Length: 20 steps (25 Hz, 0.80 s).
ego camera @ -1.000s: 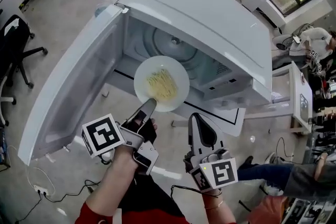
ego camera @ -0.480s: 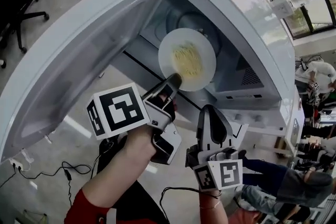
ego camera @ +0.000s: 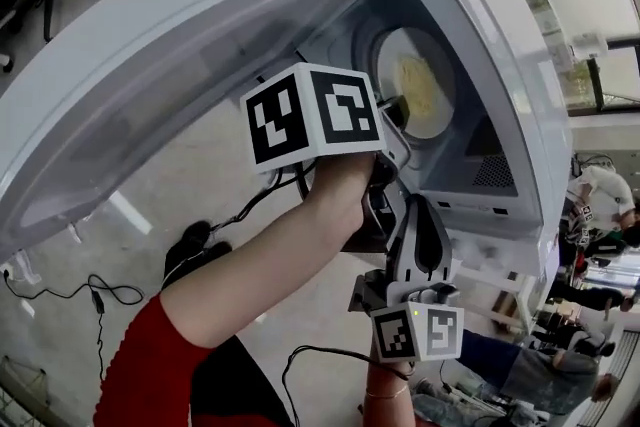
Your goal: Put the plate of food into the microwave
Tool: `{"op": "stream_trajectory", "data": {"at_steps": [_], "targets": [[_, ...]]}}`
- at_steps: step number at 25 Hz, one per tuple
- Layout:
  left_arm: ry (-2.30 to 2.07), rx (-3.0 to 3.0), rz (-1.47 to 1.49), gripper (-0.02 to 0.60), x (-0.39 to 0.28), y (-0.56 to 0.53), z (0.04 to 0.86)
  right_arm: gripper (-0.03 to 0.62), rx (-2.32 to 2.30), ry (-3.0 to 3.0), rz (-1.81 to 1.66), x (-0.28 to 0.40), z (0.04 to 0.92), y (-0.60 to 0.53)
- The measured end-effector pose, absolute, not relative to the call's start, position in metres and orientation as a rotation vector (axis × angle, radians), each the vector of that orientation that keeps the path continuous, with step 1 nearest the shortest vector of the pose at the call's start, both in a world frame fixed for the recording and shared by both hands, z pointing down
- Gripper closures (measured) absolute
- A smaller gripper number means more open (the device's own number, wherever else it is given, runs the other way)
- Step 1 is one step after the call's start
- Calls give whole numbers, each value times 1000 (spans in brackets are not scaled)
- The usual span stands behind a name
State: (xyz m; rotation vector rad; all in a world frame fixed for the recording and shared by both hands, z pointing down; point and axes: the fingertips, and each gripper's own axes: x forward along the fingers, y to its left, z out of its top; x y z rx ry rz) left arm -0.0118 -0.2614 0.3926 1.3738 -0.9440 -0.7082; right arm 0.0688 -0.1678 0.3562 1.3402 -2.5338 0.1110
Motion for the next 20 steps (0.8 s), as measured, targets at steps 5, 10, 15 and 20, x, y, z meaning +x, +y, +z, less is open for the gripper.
{"op": "stream_trajectory", "data": {"at_steps": [5, 10, 15, 20], "targets": [[-958, 1384, -619, 560, -4, -277, 397, 579, 1328, -2542, 101, 65, 354, -175], [-965, 1386, -587, 559, 1, -289, 403, 579, 1316, -2555, 90, 64, 353, -182], [-982, 1383, -520, 558, 1, -291, 414, 579, 1320, -2554, 87, 60, 353, -184], [-987, 1392, -446, 558, 5, -295, 418, 579, 1336, -2545, 109, 61, 354, -185]]}}
